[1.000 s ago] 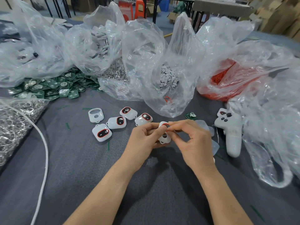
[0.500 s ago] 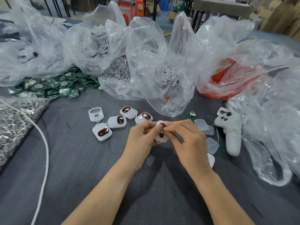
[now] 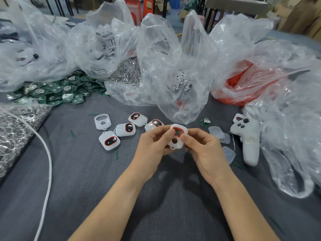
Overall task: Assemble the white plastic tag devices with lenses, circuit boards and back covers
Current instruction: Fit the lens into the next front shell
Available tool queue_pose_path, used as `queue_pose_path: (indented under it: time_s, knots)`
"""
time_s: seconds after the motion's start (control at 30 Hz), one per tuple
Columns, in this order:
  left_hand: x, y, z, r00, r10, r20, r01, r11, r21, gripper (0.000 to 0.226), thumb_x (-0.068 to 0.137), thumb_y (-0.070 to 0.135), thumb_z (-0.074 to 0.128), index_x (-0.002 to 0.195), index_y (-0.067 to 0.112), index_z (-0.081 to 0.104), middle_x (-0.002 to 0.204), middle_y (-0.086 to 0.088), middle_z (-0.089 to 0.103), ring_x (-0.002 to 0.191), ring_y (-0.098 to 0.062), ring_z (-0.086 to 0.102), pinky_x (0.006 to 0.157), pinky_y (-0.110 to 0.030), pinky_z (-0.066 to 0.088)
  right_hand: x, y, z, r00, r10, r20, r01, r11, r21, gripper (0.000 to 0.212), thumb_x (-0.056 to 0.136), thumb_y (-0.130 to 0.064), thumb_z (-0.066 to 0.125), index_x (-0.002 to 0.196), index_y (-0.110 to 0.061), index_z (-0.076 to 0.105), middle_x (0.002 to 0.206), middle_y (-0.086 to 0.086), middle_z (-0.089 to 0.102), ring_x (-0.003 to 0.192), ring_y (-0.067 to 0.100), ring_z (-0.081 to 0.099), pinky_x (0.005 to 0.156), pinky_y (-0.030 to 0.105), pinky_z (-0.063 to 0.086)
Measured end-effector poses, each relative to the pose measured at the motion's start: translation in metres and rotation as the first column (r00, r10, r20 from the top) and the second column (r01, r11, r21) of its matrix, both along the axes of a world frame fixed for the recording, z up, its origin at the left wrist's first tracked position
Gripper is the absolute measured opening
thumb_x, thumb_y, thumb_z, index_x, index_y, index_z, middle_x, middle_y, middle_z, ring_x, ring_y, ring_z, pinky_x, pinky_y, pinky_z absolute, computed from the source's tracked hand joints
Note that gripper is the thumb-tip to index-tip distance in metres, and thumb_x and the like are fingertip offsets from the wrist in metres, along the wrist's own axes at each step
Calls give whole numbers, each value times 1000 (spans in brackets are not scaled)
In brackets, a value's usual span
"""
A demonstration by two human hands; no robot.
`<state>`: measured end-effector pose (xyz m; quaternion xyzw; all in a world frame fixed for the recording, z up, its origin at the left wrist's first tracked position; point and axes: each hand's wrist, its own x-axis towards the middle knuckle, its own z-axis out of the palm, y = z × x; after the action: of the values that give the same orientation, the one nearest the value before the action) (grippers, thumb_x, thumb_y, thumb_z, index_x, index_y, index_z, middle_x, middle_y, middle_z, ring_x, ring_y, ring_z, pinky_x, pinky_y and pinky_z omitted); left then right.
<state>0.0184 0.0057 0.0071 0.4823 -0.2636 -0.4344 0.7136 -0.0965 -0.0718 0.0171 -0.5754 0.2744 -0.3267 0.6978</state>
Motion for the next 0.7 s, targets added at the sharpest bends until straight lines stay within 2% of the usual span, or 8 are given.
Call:
queue_pose_path:
  time_s: [0.13, 0.3, 0.47, 0.6, 0.7]
  knots:
    - [0, 1, 1, 1000, -23, 9, 23, 1000, 0, 19, 78, 28, 62, 87, 23, 78, 91, -6, 73, 86, -15, 69, 71, -27, 57, 2, 0, -2, 998, 17, 68, -22, 997, 76, 27, 57, -32, 78, 78, -14, 77, 82, 7, 74, 80, 18, 70, 72, 22, 54]
    - [1, 1, -1, 998, 0, 63, -1, 1000, 12, 23, 91, 15, 58, 87, 26, 78, 92, -5, 73, 87, -16, 69, 74, -30, 58, 2, 0, -5, 999, -3, 44, 1, 999, 48, 22, 63, -30, 76, 80, -17, 78, 83, 7, 74, 80, 19, 70, 71, 24, 54]
    - [0, 1, 0, 981, 32, 189, -36, 999, 16, 26, 92, 15, 58, 86, 33, 76, 89, 0, 74, 88, -15, 69, 79, -36, 59, 1, -3, -6, 1000, 0, 20, -1, 999, 47, 18, 68, -30, 76, 82, -19, 77, 84, 6, 74, 83, 21, 71, 73, 25, 54]
    - [0, 2, 1, 979, 34, 199, -34, 999, -4, 27, 93, 12, 58, 85, 31, 76, 87, 1, 74, 86, -13, 69, 73, -29, 59, 0, -3, -5, 998, 52, 47, -55, 996, 68, 20, 71, -32, 76, 84, -17, 76, 86, 7, 73, 84, 20, 69, 77, 29, 57]
    - [-1, 2, 2, 972, -5, 236, 3, 1000, 7, 22, 91, 11, 61, 88, 28, 75, 88, 1, 74, 87, -14, 70, 74, -28, 58, 0, -2, -2, 1000, -16, -17, 16, 1000, 16, 26, 69, -39, 74, 81, -16, 75, 82, 7, 72, 80, 21, 69, 78, 35, 57]
